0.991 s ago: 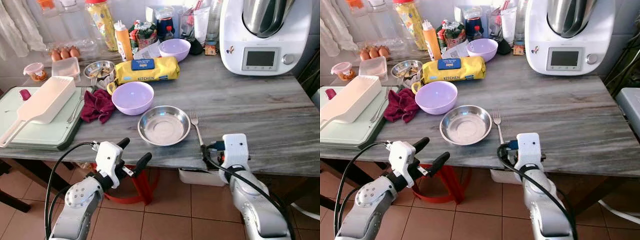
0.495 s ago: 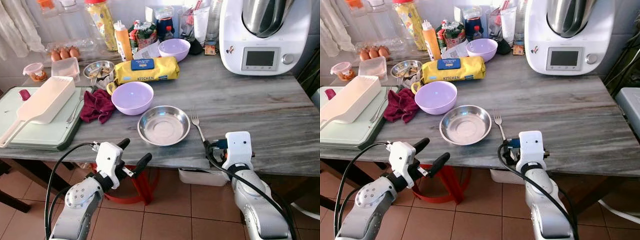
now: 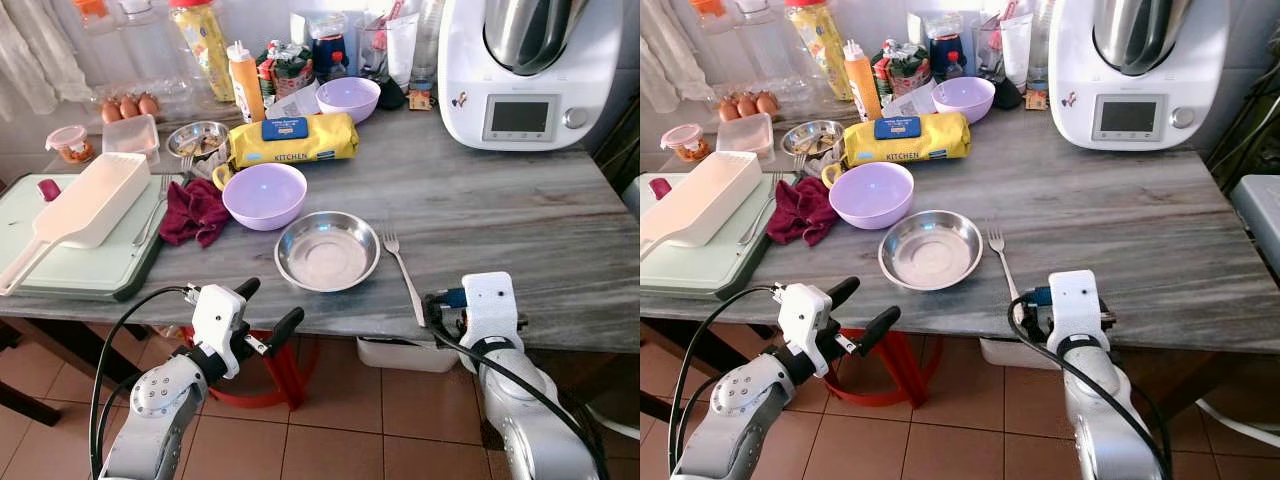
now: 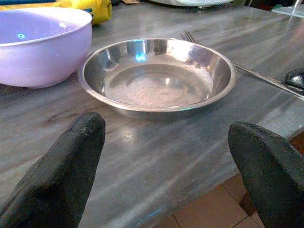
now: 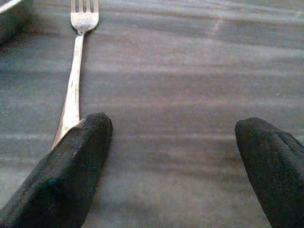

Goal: Setting the table

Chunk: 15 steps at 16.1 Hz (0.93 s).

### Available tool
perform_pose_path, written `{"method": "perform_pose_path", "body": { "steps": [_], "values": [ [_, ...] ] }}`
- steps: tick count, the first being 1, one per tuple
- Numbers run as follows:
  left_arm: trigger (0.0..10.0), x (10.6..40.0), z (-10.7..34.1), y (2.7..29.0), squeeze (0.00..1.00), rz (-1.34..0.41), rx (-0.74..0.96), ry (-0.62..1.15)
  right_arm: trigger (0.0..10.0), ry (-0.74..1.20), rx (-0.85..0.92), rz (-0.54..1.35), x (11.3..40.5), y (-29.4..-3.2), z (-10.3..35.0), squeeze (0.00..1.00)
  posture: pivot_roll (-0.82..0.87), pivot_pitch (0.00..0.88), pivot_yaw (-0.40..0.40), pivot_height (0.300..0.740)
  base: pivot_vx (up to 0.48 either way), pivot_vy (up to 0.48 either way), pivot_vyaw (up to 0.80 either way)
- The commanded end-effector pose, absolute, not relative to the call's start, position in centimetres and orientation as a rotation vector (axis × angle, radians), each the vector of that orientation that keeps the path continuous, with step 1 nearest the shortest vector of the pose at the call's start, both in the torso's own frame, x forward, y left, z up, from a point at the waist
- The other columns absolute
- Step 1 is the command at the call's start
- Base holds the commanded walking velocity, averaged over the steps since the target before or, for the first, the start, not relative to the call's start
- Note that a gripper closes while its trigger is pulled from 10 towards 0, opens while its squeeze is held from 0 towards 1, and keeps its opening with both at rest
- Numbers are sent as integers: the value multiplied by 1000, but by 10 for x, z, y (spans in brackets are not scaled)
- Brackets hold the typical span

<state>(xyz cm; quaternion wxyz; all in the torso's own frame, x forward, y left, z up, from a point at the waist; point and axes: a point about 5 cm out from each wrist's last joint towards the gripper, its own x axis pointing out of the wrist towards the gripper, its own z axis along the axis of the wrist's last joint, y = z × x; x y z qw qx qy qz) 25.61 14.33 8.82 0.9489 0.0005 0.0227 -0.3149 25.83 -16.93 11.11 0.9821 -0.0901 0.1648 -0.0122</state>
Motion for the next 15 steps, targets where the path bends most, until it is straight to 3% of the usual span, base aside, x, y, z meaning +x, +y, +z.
{"method": "perform_pose_path", "body": {
  "steps": [1, 15],
  "values": [
    [10000, 255, 90, 146, 0, -648, 19, 50, 10000, 358, -155, -12, 256, -166, 109, 0, -124, 85, 101, 740, 0, 0, 0],
    [10000, 254, 86, 150, 0, -636, 23, 62, 10000, 346, -102, 7, 267, -154, 110, 0, -110, 85, 99, 740, 0, 0, 0]
  ]
}}
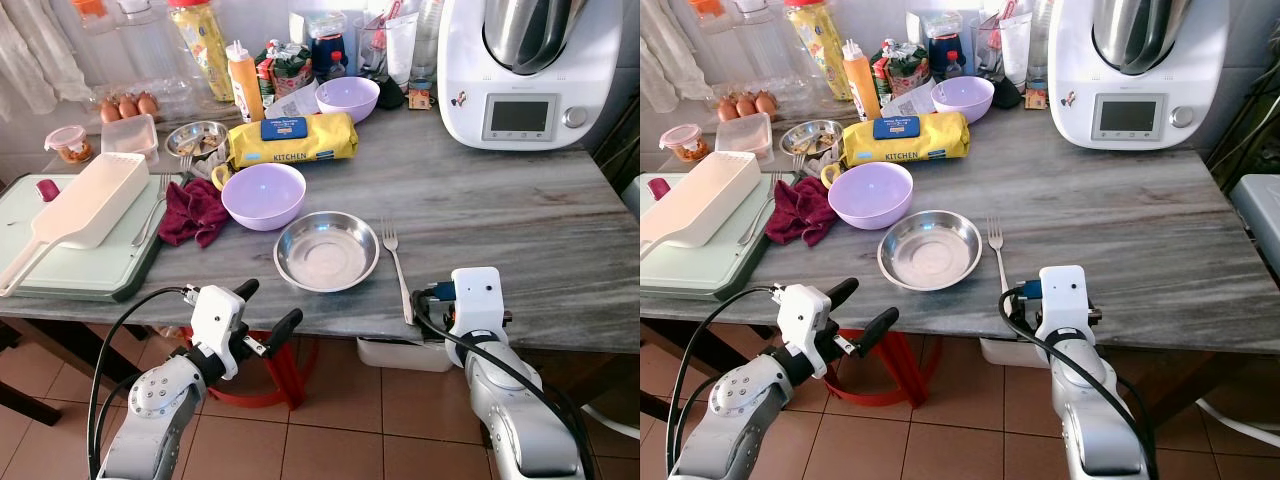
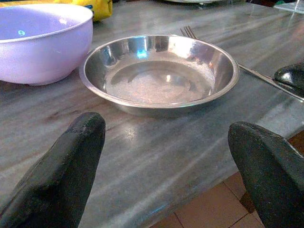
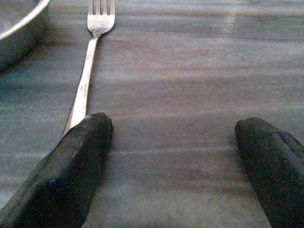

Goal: Setting the table

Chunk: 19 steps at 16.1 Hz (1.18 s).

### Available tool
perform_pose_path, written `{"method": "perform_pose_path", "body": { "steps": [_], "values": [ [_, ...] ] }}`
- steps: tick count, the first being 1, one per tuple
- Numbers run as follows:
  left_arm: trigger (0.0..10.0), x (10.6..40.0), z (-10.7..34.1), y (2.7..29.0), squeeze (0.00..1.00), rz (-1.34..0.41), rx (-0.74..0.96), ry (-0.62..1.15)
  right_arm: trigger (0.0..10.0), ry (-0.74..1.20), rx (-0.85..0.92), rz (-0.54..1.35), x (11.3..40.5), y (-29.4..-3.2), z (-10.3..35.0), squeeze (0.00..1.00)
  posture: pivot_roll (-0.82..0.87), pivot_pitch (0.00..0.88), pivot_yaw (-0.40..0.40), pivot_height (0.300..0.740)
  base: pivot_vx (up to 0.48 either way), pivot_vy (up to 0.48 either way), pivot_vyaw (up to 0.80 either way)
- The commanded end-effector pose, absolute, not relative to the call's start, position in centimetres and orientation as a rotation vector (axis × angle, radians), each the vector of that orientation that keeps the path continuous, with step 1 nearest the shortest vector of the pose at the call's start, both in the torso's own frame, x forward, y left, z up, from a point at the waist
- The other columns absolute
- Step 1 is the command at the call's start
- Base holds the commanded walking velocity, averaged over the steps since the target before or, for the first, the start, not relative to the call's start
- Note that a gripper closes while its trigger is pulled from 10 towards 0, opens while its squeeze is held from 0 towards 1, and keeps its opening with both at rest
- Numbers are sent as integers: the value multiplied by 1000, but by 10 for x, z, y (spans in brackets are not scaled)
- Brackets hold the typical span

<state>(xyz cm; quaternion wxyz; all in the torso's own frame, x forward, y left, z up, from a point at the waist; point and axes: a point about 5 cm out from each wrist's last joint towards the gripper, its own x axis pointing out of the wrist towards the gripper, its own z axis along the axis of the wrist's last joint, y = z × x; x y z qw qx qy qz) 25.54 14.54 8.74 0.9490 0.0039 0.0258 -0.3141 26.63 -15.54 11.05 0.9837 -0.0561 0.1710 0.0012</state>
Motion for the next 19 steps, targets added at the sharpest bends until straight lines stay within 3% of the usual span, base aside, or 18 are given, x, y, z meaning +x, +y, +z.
{"method": "perform_pose_path", "body": {
  "steps": [1, 13, 19],
  "values": [
    [10000, 254, 86, 150, 0, -637, 23, 63, 10000, 342, -88, 7, 267, -154, 109, 0, -111, 86, 97, 740, 0, 0, 0],
    [10000, 253, 85, 151, 0, -635, 28, 69, 10000, 309, -36, 36, 274, -146, 114, 0, -104, 92, 99, 740, 0, 0, 0],
    [10000, 253, 90, 148, 0, -640, 26, 59, 10000, 160, -68, 20, 270, -155, 136, 0, -110, 90, 103, 740, 0, 0, 0]
  ]
}}
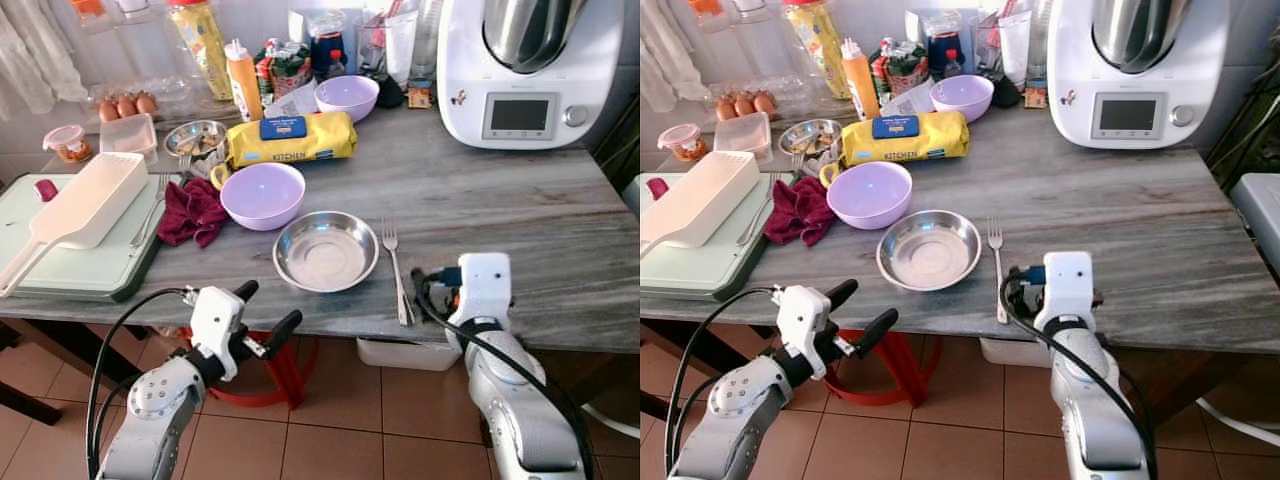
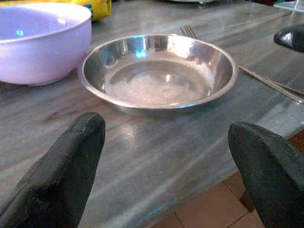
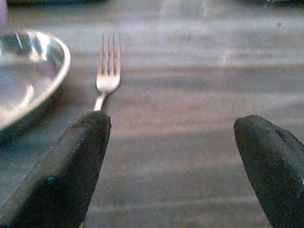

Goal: Setting the table

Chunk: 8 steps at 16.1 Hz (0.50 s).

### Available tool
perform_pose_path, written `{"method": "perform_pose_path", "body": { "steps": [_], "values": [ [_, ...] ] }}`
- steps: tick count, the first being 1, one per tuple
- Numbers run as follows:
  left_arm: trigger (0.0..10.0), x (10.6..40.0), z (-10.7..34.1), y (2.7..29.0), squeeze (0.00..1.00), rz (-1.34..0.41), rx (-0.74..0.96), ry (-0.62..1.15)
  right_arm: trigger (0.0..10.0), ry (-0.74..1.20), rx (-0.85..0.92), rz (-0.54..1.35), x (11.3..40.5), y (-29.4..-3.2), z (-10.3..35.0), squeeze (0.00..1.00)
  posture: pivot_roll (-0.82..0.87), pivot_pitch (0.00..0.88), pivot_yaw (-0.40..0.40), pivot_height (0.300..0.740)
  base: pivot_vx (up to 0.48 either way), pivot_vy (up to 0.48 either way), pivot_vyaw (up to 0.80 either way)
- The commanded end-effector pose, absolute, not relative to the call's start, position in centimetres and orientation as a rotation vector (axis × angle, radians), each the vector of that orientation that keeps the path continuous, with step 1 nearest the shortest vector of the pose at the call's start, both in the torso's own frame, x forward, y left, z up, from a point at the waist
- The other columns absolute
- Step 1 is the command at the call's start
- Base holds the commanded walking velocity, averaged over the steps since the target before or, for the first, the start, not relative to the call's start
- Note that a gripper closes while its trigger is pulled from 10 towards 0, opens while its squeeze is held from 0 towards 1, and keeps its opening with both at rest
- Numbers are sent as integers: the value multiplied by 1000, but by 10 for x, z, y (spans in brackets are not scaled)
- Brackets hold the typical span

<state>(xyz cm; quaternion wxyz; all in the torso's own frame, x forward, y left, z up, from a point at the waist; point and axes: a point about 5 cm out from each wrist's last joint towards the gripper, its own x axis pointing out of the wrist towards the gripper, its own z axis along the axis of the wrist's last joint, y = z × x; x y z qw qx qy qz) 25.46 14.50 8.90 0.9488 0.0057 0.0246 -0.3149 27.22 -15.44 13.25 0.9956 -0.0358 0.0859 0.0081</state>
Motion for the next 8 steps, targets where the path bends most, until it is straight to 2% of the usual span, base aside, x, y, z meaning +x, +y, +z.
{"method": "perform_pose_path", "body": {
  "steps": [1, 5, 8],
  "values": [
    [10000, 253, 90, 148, 0, -640, 26, 58, 10000, 177, -74, 22, 268, -156, 135, 0, -110, 91, 103, 740, 0, 0, 0],
    [10000, 253, 90, 147, 0, -642, 27, 62, 10000, 248, -92, 70, 247, -156, 123, 0, -115, 93, 105, 740, 0, 0, 0],
    [10000, 254, 90, 146, 0, -646, 26, 62, 10000, 276, -94, 88, 243, -153, 118, 0, -117, 93, 106, 740, 0, 0, 0]
  ]
}}
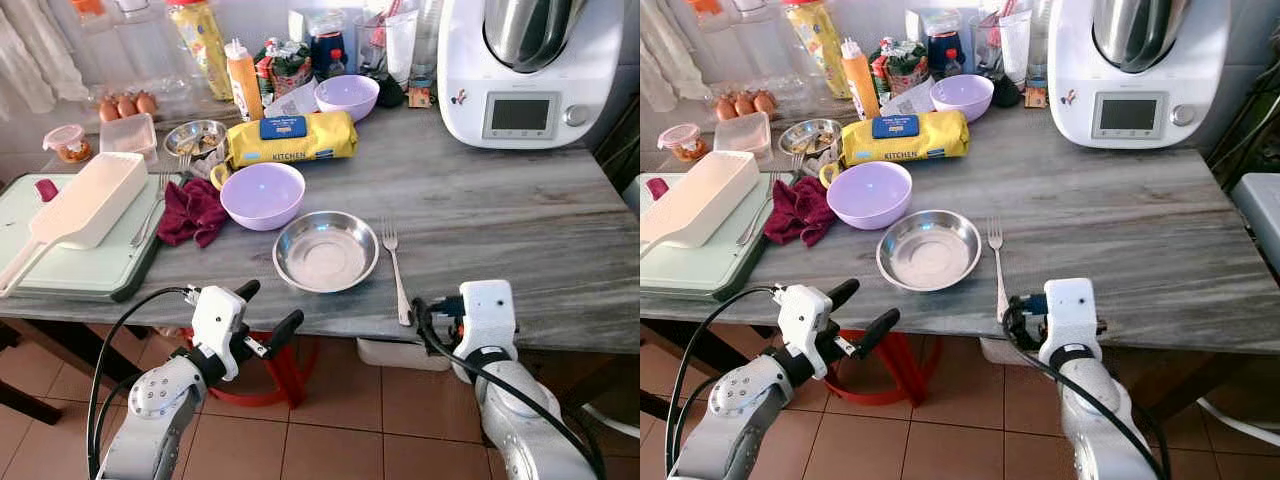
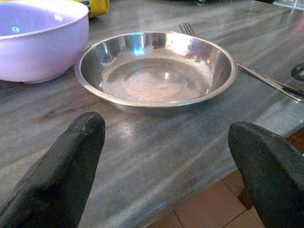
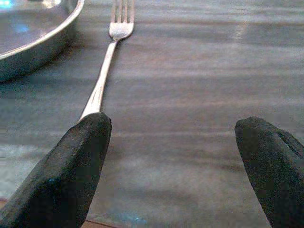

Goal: Setting the table

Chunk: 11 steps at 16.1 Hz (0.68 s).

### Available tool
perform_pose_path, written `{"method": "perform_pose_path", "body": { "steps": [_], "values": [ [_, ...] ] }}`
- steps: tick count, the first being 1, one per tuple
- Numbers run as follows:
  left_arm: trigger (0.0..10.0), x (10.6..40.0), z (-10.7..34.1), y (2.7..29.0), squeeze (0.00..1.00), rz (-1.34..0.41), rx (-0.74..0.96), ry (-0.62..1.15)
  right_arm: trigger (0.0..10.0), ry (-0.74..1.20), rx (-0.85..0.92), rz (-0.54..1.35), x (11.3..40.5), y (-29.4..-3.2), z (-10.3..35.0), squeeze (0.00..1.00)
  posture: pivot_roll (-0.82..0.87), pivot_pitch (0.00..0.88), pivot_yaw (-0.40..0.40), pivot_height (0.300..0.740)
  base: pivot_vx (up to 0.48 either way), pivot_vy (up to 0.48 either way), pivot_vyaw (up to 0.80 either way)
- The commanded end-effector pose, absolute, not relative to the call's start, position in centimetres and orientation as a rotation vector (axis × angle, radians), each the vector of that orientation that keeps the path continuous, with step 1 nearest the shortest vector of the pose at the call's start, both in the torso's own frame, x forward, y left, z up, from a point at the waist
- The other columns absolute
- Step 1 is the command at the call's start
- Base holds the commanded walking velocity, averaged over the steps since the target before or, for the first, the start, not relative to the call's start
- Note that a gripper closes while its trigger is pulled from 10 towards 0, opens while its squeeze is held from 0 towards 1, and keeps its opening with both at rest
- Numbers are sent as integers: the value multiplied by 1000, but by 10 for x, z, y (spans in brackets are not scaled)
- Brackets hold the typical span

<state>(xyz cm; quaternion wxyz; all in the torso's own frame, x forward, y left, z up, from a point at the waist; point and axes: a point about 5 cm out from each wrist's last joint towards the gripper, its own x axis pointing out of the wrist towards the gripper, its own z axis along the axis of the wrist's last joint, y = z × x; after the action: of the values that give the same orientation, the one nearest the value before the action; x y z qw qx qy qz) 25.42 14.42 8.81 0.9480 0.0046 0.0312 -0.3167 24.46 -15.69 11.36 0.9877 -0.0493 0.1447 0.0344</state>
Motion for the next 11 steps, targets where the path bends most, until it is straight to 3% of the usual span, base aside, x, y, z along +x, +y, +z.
{"method": "perform_pose_path", "body": {
  "steps": [1, 11],
  "values": [
    [10000, 254, 90, 146, 0, -647, 26, 62, 10000, 284, -95, 92, 243, -152, 117, 0, -117, 93, 106, 740, 0, 0, 0],
    [10000, 252, 89, 149, 0, -634, 25, 67, 10000, 374, -131, 96, 242, -154, 106, 0, -106, 96, 97, 740, 0, 0, 0]
  ]
}}
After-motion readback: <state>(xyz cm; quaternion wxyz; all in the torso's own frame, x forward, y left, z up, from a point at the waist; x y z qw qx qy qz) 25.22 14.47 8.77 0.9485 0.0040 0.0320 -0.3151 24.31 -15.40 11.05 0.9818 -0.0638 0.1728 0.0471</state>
